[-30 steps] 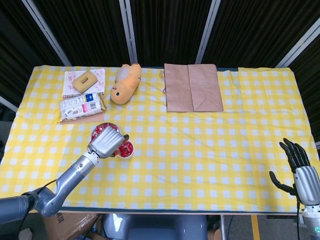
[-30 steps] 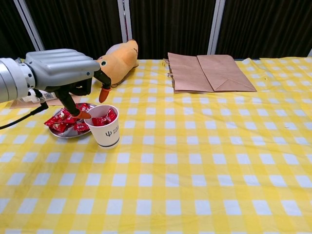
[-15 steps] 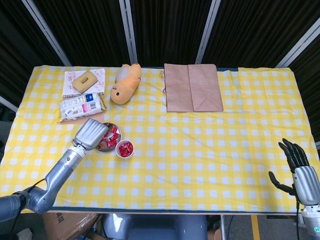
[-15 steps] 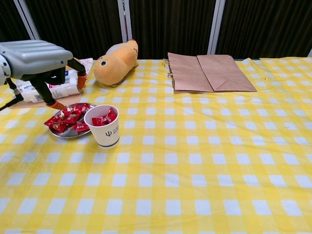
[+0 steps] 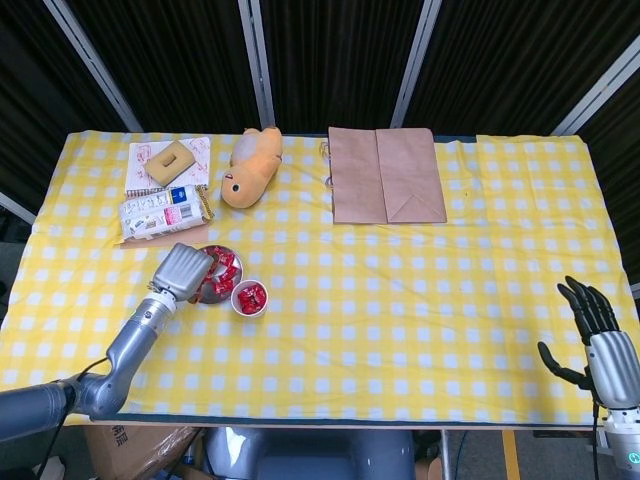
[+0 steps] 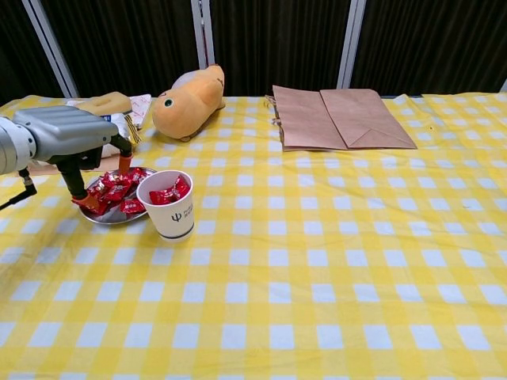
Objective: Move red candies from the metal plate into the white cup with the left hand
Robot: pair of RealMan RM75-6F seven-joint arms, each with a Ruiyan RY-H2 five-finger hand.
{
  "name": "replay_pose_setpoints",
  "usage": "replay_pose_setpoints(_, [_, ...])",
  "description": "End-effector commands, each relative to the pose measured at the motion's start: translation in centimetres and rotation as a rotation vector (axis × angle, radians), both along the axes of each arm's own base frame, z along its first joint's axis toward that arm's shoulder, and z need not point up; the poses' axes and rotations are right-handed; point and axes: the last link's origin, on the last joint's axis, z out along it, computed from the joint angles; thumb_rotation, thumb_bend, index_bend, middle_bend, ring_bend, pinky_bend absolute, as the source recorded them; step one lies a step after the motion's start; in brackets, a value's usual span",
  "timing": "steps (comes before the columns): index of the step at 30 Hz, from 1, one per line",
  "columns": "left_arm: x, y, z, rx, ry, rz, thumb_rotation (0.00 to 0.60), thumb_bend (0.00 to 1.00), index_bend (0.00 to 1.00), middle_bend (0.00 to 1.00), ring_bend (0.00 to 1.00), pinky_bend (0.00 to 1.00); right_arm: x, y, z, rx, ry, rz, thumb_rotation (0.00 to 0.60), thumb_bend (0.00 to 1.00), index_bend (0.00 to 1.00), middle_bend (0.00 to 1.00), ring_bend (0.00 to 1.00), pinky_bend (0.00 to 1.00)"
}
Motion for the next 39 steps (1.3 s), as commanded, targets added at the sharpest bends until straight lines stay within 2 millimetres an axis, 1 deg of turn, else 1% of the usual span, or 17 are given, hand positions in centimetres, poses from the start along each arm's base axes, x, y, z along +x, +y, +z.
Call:
replay_pose_setpoints(1, [0.1,0.2,-0.8,-0.001,0.011,0.012,0.600,0.13,0.35,0.98,1.00,0.99,0.0,0.0,0.0,0.000,-0.001,0.001,0.600,0.42,0.00,0.00,0.00,0.00])
replay_pose_setpoints(4, [0.2,0.3,-1.4,0.003,0.010,0.025,0.600,0.13,0.33,0.99,1.00,0.99,0.0,0.0,0.0,0.000,-0.002,0.001,0.600,0.42,0.00,0.00,0.00,0.00])
replay_pose_setpoints(8, [0.2,0.5,-2.1,0.011,0.010,0.044,0.600,0.13,0.35,0.99,1.00,0.99,0.0,0.0,0.1,-0.001,-0.005,0.001,0.600,0.42,0.00,0.00,0.00,0.00])
replay_pose_setpoints(13, [0.6,0.8,-2.8,0.009,0.004,0.054,0.600,0.14,0.34,0.99,1.00,0.99,0.0,0.0,0.0,0.000,-0.005,0.001,0.600,0.42,0.00,0.00,0.00,0.00])
replay_pose_setpoints(19, [1.0,0.9,-3.3,0.012,-0.006,0.053,0.600,0.15,0.31,0.99,1.00,0.99,0.0,0.0,0.1,-0.001,-0.007,-0.002,0.600,0.42,0.00,0.00,0.00,0.00])
replay_pose_setpoints(30, [1.3,1.0,-4.3,-0.007,-0.009,0.061,0.600,0.15,0.31,0.99,1.00,0.99,0.0,0.0,0.1,0.000,-0.009,-0.003,0.600,0.42,0.00,0.00,0.00,0.00])
replay_pose_setpoints(39, [1.8,1.2,-4.5,-0.011,-0.007,0.044,0.600,0.24,0.35,0.99,1.00,0.99,0.0,0.0,0.0,0.004,-0.011,-0.005,0.600,0.42,0.00,0.00,0.00,0.00])
